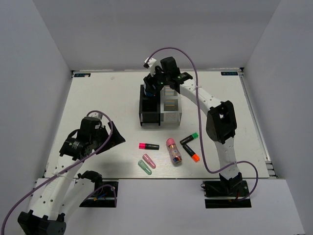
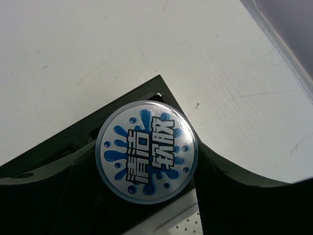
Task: Sort the stationery into containers
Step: Place the stationery in the storage box.
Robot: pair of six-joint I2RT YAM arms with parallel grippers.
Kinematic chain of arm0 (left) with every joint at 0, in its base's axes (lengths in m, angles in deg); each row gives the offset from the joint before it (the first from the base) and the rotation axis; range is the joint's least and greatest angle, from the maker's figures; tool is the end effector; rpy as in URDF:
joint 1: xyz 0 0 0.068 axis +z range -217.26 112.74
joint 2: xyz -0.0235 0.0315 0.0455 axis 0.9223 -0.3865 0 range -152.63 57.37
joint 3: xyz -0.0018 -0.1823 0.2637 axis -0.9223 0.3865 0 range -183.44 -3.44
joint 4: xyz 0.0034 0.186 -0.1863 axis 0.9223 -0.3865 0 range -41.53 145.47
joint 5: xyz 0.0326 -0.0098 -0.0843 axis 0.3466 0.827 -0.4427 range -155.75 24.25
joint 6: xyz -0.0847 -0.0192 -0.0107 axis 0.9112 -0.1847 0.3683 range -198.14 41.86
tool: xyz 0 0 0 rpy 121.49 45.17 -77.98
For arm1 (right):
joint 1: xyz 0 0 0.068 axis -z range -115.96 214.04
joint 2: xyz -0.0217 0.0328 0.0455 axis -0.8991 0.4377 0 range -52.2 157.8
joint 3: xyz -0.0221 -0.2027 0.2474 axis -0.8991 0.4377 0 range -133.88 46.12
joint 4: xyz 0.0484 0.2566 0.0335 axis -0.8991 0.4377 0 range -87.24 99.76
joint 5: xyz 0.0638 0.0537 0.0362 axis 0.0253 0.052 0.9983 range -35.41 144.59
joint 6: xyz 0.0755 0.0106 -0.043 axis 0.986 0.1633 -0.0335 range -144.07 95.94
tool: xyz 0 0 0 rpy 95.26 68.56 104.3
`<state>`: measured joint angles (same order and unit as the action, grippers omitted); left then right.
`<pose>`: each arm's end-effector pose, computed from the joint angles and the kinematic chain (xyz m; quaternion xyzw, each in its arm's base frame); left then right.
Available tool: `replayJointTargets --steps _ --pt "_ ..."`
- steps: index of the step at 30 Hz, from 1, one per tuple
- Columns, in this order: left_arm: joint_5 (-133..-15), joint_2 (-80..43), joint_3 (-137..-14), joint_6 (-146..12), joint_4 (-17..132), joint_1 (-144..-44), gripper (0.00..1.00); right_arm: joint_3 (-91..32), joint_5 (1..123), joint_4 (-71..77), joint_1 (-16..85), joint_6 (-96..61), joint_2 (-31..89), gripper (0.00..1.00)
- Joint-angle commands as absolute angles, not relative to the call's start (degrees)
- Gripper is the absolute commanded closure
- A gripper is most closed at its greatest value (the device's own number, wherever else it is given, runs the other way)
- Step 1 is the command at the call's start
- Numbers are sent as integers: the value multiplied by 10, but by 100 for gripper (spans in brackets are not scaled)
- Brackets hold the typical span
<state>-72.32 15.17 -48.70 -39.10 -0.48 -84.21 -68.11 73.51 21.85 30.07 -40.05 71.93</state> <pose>0.1146 -0.0443 0.2765 -0.1635 0.9324 -0.1971 0.2551 0.4655 0.3439 0.3180 -0.4345 0.7351 0.2181 0.4725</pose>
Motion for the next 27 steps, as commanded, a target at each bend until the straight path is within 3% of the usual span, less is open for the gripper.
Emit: replayJointTargets --steps 1,7,8,10,11,13,16,19,20,22,23,26,27 --pt "-738 170 -470 -388 5 -843 0 -683 694 149 294 -430 717 100" --pt "-744 175 -463 -387 5 -842 0 -680 700 188 290 -458 713 97" --pt "-747 173 -464 -387 4 -843 0 -678 701 198 290 -464 711 73" --pt "-747 168 -462 -386 5 -843 0 -673 700 202 287 -467 706 57" --pt "-748 168 -459 -386 13 -846 0 -669 701 208 286 -469 702 43" --pt "-746 161 -448 -383 19 -855 0 -668 695 213 285 -471 696 34" --pt "-736 140 -440 -381 35 -872 4 -668 694 220 283 -469 687 32" --pt "-720 116 -446 -380 53 -905 21 -669 693 229 283 -466 679 22" --pt "-709 111 -448 -378 56 -926 34 -670 694 237 284 -466 677 20" --pt "-697 93 -459 -373 62 -941 50 -666 690 240 283 -462 672 16" --pt "-680 86 -461 -373 65 -968 65 -666 690 245 284 -459 670 16" --pt "-660 63 -475 -367 64 -1009 80 -650 694 246 284 -452 646 13" --pt "-642 61 -479 -370 71 -1026 80 -638 694 250 284 -451 640 21"
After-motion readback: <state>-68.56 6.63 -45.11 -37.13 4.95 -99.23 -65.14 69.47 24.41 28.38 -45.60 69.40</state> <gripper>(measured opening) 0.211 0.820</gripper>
